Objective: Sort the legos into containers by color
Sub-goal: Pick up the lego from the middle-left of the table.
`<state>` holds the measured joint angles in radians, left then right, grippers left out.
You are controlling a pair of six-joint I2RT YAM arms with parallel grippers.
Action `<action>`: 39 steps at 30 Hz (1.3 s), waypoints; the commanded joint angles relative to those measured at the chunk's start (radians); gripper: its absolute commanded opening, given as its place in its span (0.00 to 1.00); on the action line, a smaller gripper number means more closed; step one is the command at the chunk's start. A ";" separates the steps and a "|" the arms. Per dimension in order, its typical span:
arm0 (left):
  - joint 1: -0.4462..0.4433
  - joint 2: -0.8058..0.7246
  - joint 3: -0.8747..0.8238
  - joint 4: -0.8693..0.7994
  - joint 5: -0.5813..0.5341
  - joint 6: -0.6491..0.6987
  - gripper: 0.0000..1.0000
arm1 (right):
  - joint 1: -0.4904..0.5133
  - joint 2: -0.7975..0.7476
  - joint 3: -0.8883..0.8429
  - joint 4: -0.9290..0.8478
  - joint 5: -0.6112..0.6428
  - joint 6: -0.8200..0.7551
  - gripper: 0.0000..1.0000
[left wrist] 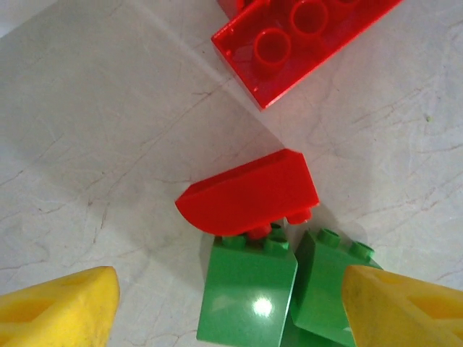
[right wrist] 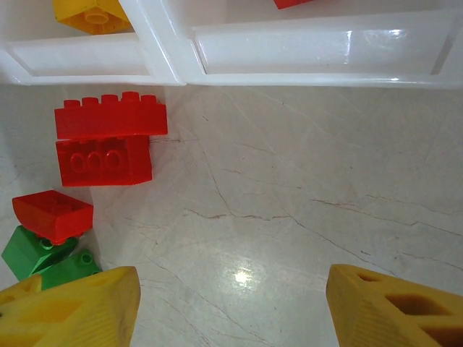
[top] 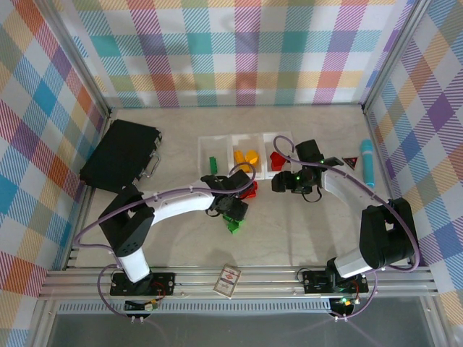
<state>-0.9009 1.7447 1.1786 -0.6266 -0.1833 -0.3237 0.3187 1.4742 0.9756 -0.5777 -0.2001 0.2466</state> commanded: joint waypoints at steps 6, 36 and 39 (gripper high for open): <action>0.051 0.044 0.016 0.012 0.085 -0.006 0.73 | -0.006 -0.018 -0.014 0.005 -0.016 -0.019 0.69; 0.157 0.027 -0.107 0.055 0.157 -0.028 0.63 | -0.006 -0.018 -0.021 -0.034 0.015 -0.046 0.69; 0.163 0.014 -0.113 0.063 0.157 -0.026 0.60 | -0.006 -0.023 -0.023 -0.033 0.015 -0.046 0.69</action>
<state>-0.7494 1.7878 1.0889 -0.5449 -0.0231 -0.3374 0.3187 1.4738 0.9684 -0.5953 -0.1913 0.2199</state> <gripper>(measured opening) 0.607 0.685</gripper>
